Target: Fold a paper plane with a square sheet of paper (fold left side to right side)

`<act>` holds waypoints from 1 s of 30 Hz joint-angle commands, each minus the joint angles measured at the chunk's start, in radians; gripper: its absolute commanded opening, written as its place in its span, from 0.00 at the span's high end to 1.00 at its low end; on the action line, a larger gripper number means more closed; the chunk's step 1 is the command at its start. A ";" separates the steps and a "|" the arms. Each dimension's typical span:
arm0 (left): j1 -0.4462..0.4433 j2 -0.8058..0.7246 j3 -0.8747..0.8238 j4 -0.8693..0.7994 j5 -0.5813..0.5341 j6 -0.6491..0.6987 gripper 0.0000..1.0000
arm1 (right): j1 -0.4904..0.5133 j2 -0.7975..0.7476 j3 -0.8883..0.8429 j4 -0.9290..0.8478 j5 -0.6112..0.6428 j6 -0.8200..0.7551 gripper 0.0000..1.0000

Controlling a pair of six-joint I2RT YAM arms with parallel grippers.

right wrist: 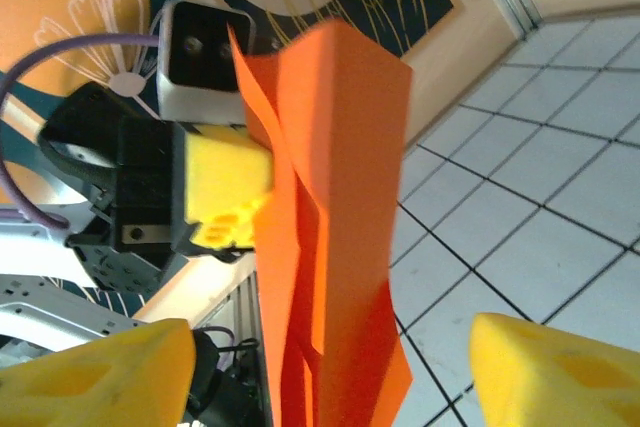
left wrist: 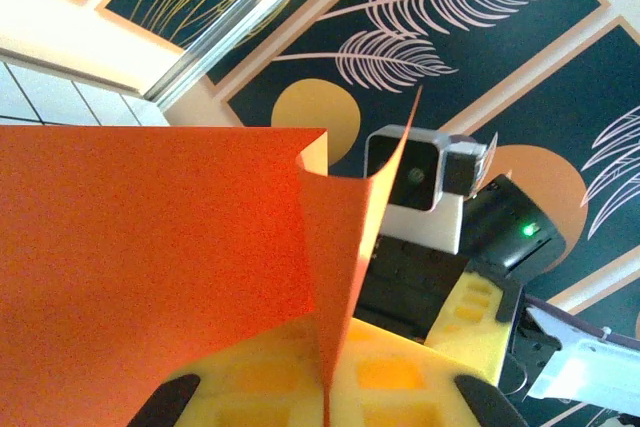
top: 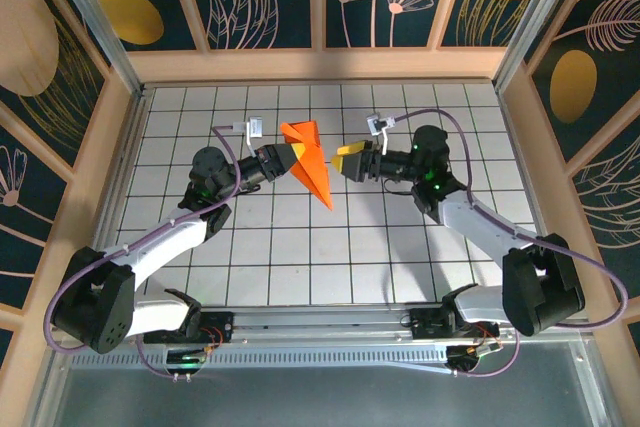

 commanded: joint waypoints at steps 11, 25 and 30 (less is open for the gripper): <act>-0.025 0.033 0.030 0.093 0.007 -0.034 0.92 | 0.092 0.087 0.034 0.035 -0.038 -0.029 0.23; -0.035 0.022 0.022 0.020 -0.040 0.013 0.77 | 0.069 0.082 0.092 -0.023 -0.026 -0.051 0.91; -0.035 -0.073 0.011 -0.156 -0.204 0.122 0.51 | 0.068 0.038 0.116 -0.182 0.074 -0.140 1.00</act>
